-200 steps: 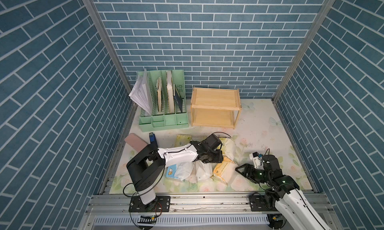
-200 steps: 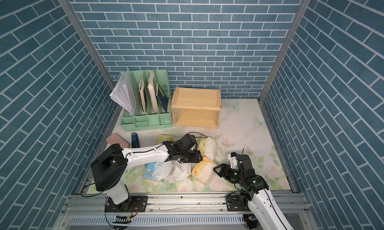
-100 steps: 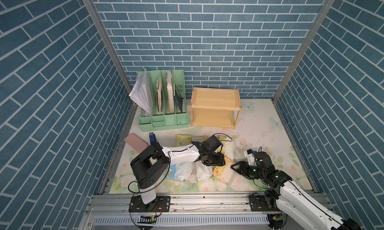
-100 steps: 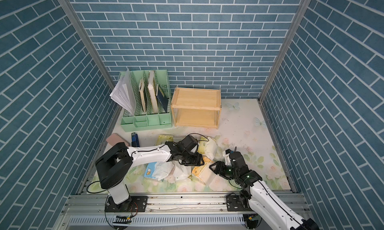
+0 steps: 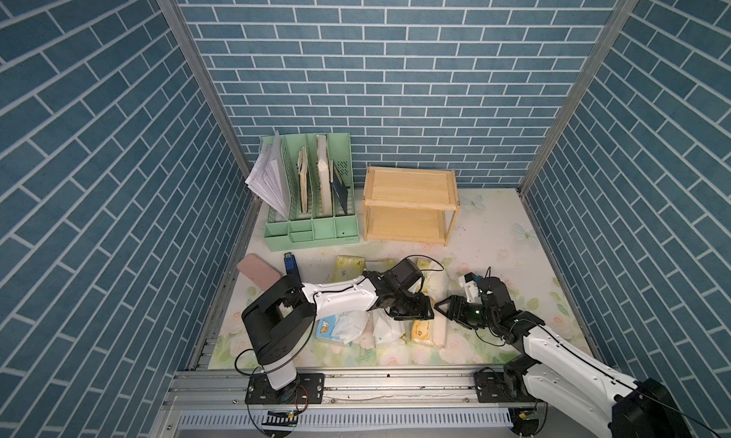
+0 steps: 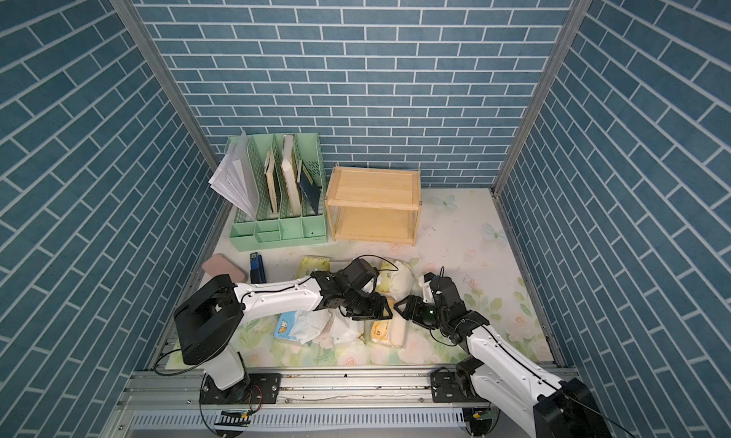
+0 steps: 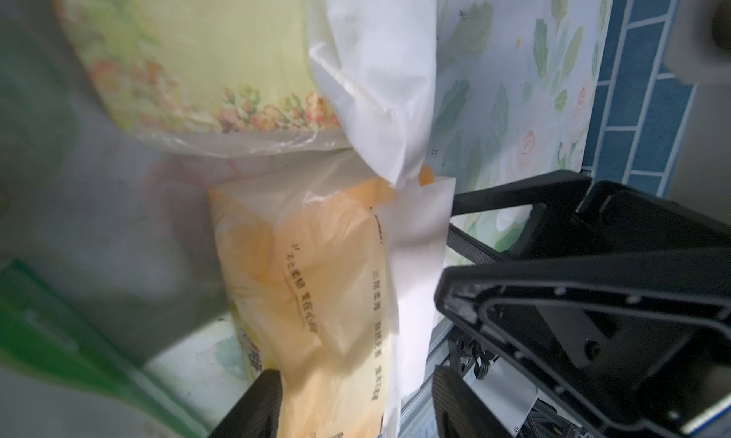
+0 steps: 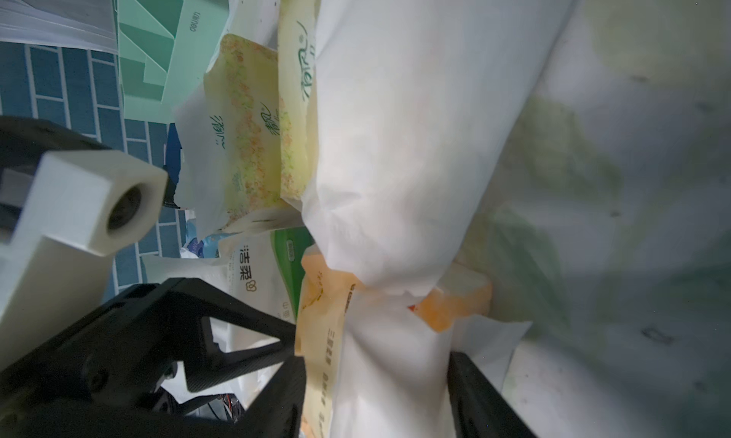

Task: Remove the tissue boxes from the shelf
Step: Adjust the box of tissues at the center of the board, then reset both arms

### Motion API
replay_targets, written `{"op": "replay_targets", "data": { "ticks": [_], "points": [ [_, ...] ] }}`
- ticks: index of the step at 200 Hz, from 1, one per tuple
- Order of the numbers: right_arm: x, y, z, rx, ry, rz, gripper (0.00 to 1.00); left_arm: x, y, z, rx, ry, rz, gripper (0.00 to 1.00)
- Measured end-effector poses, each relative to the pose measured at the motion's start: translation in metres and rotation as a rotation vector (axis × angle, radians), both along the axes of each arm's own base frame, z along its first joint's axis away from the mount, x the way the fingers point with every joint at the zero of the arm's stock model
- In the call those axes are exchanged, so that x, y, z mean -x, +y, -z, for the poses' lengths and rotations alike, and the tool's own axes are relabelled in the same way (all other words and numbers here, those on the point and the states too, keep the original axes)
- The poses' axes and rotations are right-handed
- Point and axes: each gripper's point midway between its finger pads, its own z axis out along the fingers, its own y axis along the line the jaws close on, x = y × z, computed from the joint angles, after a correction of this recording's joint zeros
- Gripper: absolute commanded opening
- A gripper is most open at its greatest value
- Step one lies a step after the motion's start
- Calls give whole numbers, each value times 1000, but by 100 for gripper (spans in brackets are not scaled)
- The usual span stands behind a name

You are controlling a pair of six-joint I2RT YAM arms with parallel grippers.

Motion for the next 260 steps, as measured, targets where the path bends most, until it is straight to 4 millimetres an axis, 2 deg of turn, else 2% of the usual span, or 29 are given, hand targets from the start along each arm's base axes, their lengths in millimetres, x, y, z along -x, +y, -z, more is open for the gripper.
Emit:
{"op": "replay_targets", "data": {
  "ticks": [24, 53, 76, 89, 110, 139, 149, 171, 182, 212, 240, 260],
  "points": [
    [-5, 3, 0, 6, -7, -11, 61, 1, 0, 1, -4, 1, -4, 66],
    [-15, 5, -11, 24, -52, -22, 65, -3, 4, 2, -27, -20, -23, 68],
    [-20, 1, -18, 63, -92, -17, 73, -7, 11, -3, -55, -51, -35, 74],
    [-23, -4, -22, 102, -111, -8, 78, -13, 12, -14, -50, -79, -41, 76],
    [-32, -14, -33, 186, -149, 8, 81, -25, 15, -42, -13, -137, -59, 83],
    [-50, -30, -61, 304, -238, 33, 87, -54, 33, -85, 30, -247, -133, 95],
    [-59, -35, -75, 341, -281, 45, 90, -67, 46, -97, 31, -289, -170, 100],
    [-82, -51, -106, 404, -388, 94, 96, -103, 81, -126, 34, -403, -287, 100],
    [-94, -62, -119, 428, -436, 128, 100, -123, 105, -145, 36, -475, -363, 100],
    [-123, -95, -142, 485, -549, 245, 100, -168, 169, -195, 15, -686, -572, 100],
    [-144, -121, -164, 546, -675, 353, 100, -192, 227, -228, -102, -892, -761, 100],
    [-152, -140, -173, 599, -740, 426, 100, -197, 273, -236, -229, -1007, -903, 100]
  ]
}}
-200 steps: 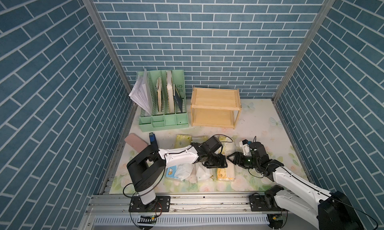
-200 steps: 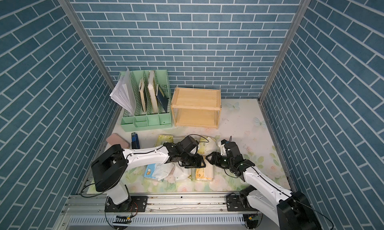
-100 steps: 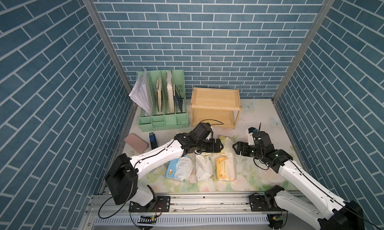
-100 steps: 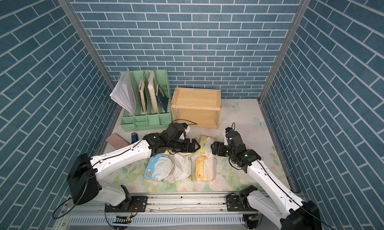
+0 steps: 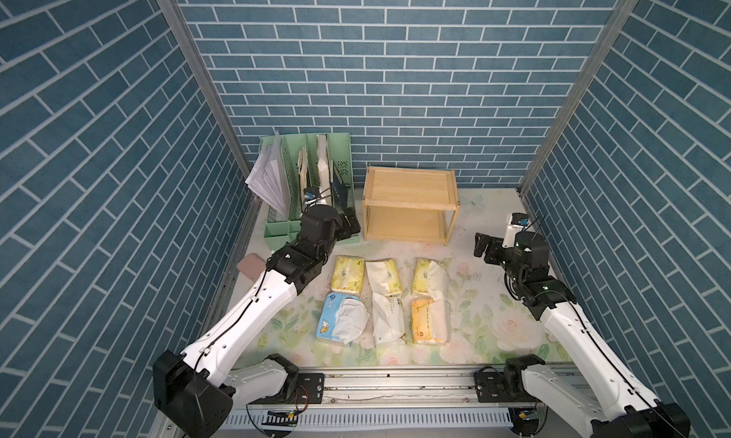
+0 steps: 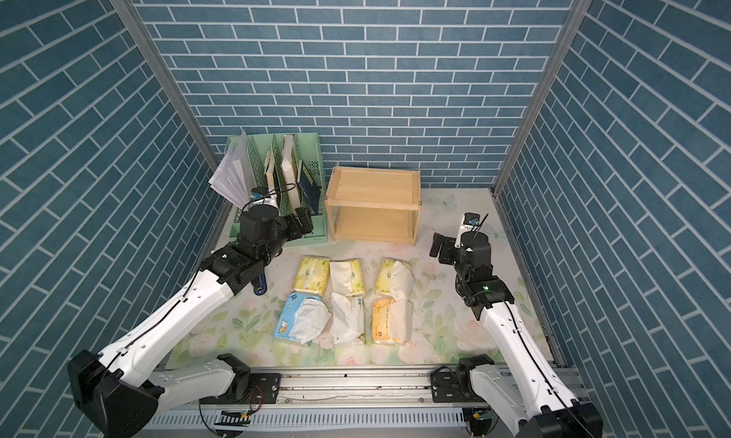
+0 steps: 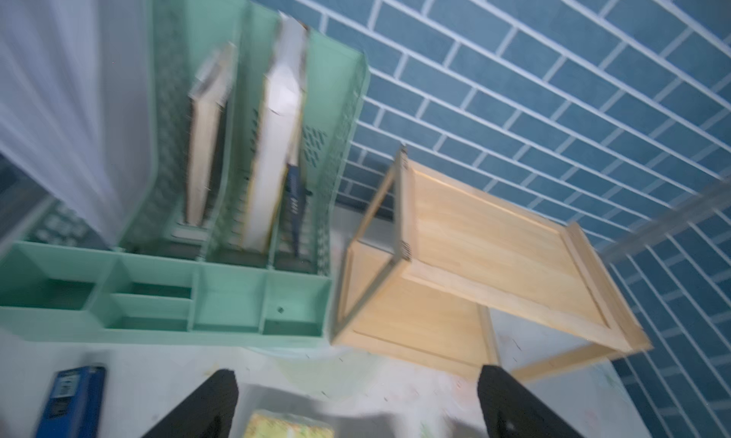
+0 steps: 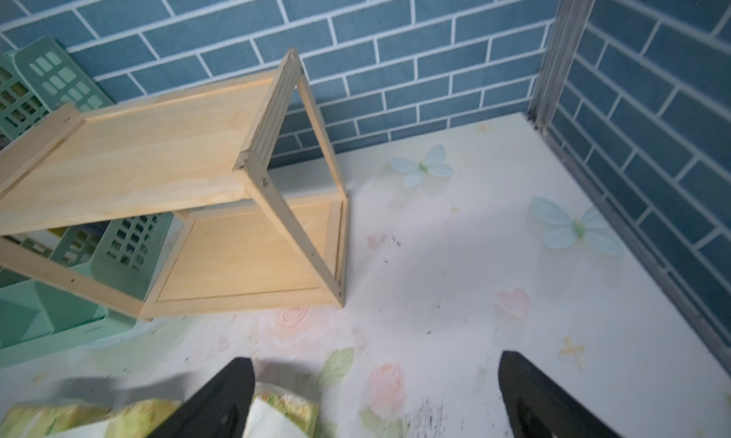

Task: Remove the tissue boxes from the shelf
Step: Reset both arms

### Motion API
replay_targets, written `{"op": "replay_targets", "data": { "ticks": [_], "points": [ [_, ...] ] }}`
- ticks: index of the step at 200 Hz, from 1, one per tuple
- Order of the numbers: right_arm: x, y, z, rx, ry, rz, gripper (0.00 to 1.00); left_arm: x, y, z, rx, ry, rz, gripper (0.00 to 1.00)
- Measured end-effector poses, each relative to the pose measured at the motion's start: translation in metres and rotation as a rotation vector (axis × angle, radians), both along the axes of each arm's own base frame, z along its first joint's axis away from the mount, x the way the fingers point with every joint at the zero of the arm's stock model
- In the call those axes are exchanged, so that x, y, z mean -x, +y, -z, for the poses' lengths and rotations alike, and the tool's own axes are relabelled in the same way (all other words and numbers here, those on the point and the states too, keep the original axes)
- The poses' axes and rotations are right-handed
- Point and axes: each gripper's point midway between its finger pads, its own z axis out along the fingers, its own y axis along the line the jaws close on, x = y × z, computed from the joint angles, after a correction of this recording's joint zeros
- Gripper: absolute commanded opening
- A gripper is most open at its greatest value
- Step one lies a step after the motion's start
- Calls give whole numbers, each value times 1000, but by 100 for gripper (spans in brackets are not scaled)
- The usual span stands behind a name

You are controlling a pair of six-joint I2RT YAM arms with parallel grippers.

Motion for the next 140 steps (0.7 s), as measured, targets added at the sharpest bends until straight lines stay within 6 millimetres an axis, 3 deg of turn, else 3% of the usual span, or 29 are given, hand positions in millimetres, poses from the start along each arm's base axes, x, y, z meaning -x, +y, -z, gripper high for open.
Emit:
{"op": "replay_targets", "data": {
  "ticks": [28, 61, 106, 140],
  "points": [
    [-5, -35, 9, 42, -55, 128, 100, 6, 76, 19, -94, -49, -238, 100],
    [3, -67, 51, 90, -64, 248, 100, 22, 151, 55, -156, -54, -440, 100],
    [21, -80, 121, 174, -54, 262, 100, 29, 180, 94, -286, -32, -509, 100],
    [20, -78, 133, 210, -111, 225, 100, 37, 185, 105, -316, -71, -514, 100]
  ]
}}
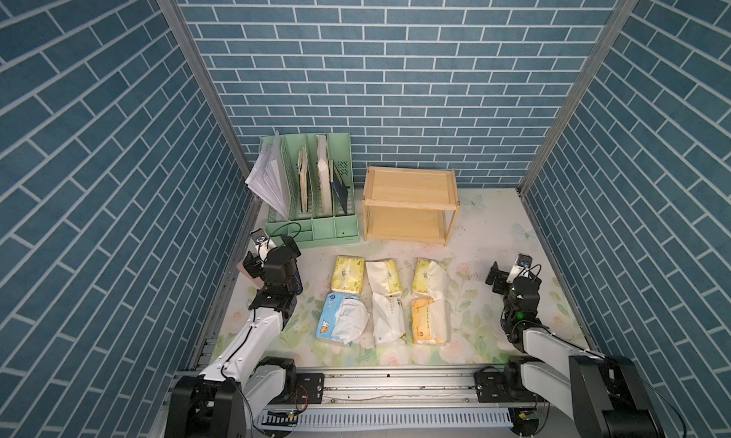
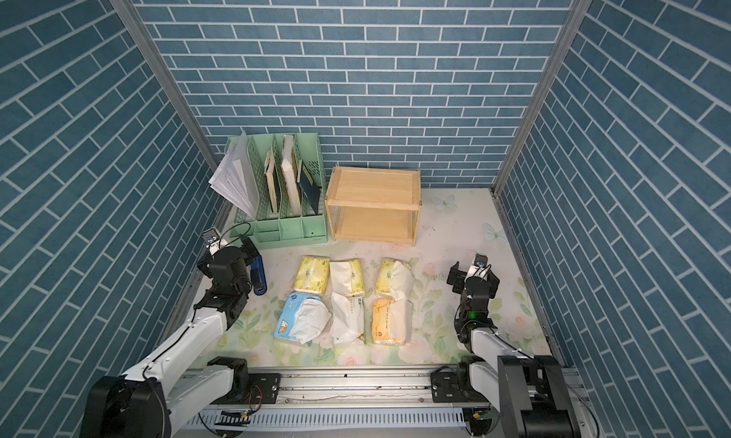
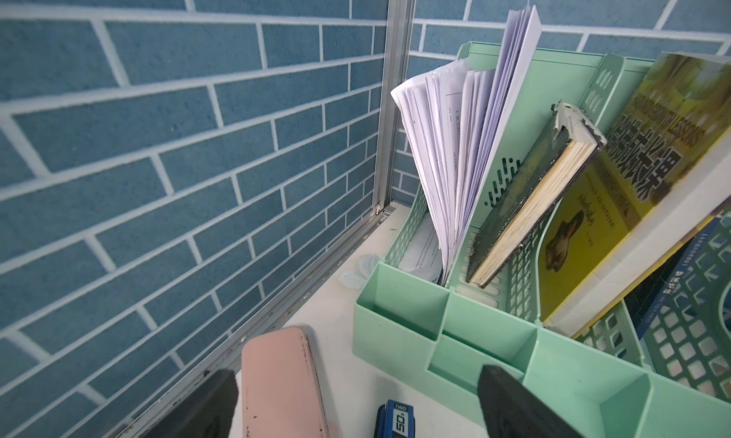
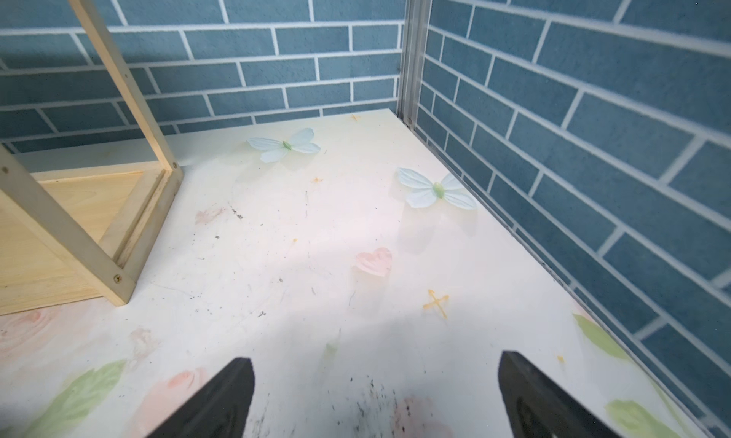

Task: Remove the tissue boxes from the shelf
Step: Reset both arms

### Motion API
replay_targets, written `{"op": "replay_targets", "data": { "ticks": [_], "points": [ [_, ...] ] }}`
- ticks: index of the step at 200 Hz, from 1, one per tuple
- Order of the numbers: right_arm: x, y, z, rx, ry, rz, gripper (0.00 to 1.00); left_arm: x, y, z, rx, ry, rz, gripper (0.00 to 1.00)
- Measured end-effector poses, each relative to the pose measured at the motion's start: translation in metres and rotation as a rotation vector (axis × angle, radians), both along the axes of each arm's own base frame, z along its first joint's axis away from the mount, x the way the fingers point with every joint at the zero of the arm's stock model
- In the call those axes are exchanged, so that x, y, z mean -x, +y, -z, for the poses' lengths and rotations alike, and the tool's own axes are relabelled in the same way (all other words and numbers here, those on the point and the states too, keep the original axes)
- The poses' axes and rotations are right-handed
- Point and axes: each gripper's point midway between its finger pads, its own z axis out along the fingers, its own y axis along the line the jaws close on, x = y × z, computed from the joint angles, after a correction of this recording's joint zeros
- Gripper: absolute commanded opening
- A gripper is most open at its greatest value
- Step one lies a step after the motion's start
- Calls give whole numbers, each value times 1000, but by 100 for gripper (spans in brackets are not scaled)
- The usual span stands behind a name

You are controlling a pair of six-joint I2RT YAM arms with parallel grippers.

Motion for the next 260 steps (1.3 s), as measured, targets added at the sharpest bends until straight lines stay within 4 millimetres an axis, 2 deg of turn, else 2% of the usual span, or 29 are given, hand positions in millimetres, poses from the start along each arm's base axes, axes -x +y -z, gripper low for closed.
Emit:
{"op": "replay_targets", "data": {
  "ticks": [50, 69, 90, 103, 130, 162, 190, 222, 260],
  "points": [
    [-18, 14, -24, 41, -142, -104, 100, 13, -2, 18, -45, -34, 37, 100],
    [-23, 20, -22, 46, -163, -142, 100, 18, -2, 23, -61, -49, 48, 100],
    [-27, 26, -6, 40, -129, -177, 100, 19, -4, 25, -78, -69, 64, 100],
    [-38, 26, -5, 39, -112, -182, 100, 19, -6, 27, -88, -82, 76, 100],
    [-59, 28, -26, 44, -163, -188, 100, 14, -9, 39, -117, -70, 106, 100],
    [-59, 28, -23, 43, -148, -193, 100, 6, -15, 46, -149, -57, 158, 100],
    [-59, 28, -22, 43, -147, -193, 100, 11, -17, 55, -161, -57, 197, 100],
    [-59, 28, -22, 43, -144, -193, 100, 7, -26, 48, -174, -84, 255, 100],
    [-59, 28, -21, 43, -142, -193, 100, 0, -50, 44, -143, -122, 377, 100]
  ]
}}
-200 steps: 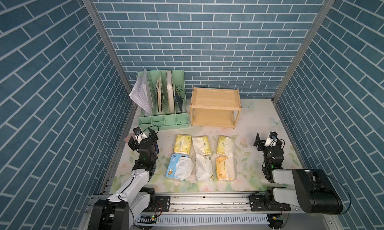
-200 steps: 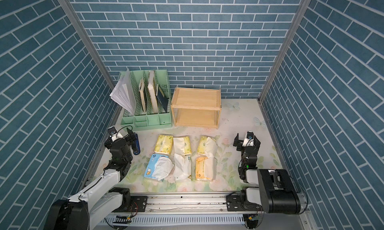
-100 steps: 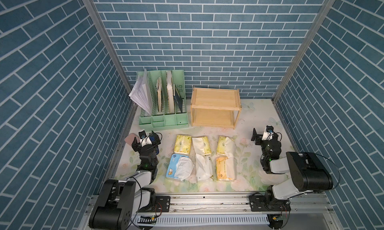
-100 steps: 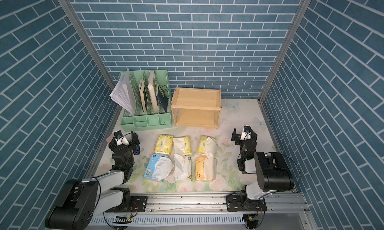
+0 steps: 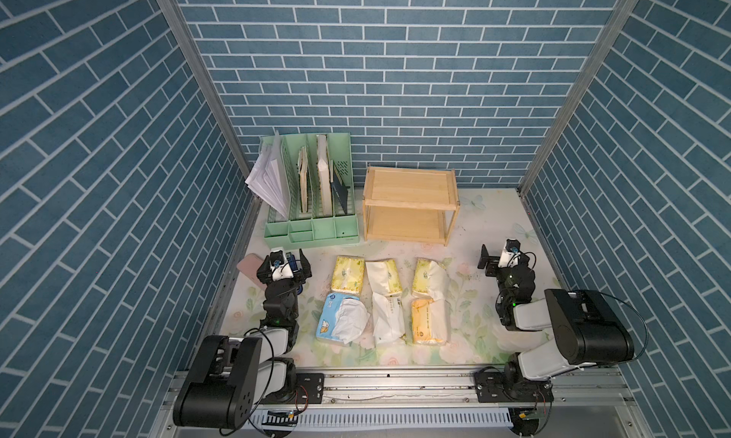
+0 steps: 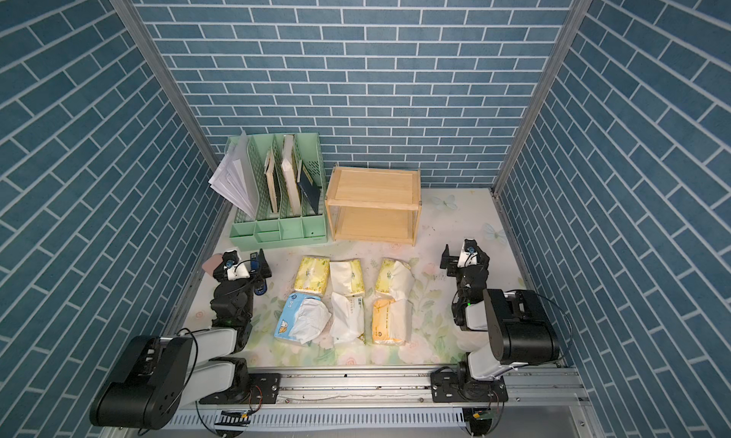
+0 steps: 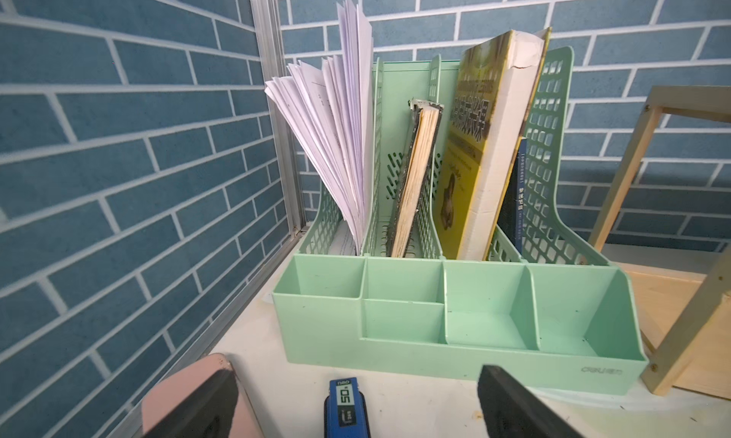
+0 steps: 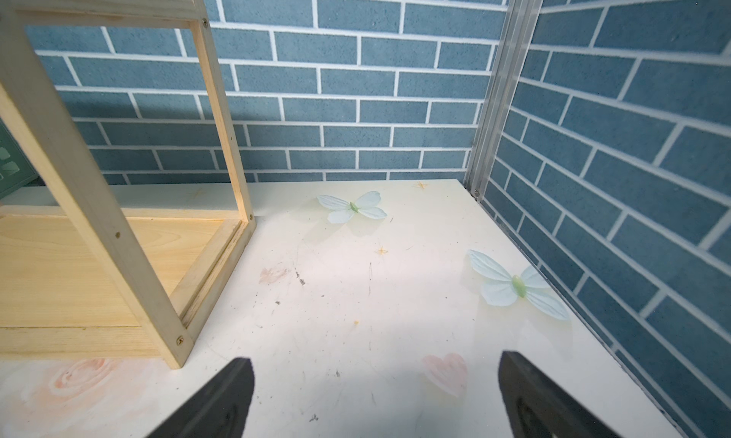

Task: Remove the tissue boxes from the shelf
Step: Reset both arms

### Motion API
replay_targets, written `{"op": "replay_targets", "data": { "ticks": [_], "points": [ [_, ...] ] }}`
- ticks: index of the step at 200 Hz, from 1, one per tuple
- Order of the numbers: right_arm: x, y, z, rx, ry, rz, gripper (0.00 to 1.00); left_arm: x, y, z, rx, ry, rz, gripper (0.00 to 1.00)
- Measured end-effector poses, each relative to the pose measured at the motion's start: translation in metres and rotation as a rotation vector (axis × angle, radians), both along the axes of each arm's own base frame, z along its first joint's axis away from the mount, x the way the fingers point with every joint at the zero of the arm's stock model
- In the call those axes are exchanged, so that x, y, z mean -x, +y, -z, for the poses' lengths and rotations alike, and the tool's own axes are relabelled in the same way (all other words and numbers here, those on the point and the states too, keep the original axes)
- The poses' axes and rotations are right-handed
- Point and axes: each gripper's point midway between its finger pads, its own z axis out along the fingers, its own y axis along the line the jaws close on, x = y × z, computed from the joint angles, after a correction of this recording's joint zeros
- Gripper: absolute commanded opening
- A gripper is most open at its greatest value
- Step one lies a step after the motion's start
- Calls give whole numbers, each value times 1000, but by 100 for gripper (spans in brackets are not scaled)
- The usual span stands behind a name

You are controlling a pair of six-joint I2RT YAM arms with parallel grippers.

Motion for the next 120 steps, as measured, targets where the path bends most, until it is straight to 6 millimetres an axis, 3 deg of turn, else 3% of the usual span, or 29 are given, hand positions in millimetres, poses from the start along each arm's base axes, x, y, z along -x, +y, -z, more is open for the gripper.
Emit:
{"op": "replay_targets", "data": {
  "ticks": [69, 120],
  "points": [
    [0, 0, 0, 0, 0, 0, 100, -15, -5, 36, -13, 84, 11, 100],
    [0, 0, 0, 1, 0, 0, 100, -32, 15, 18, 47, 31, -106, 100]
  ]
}}
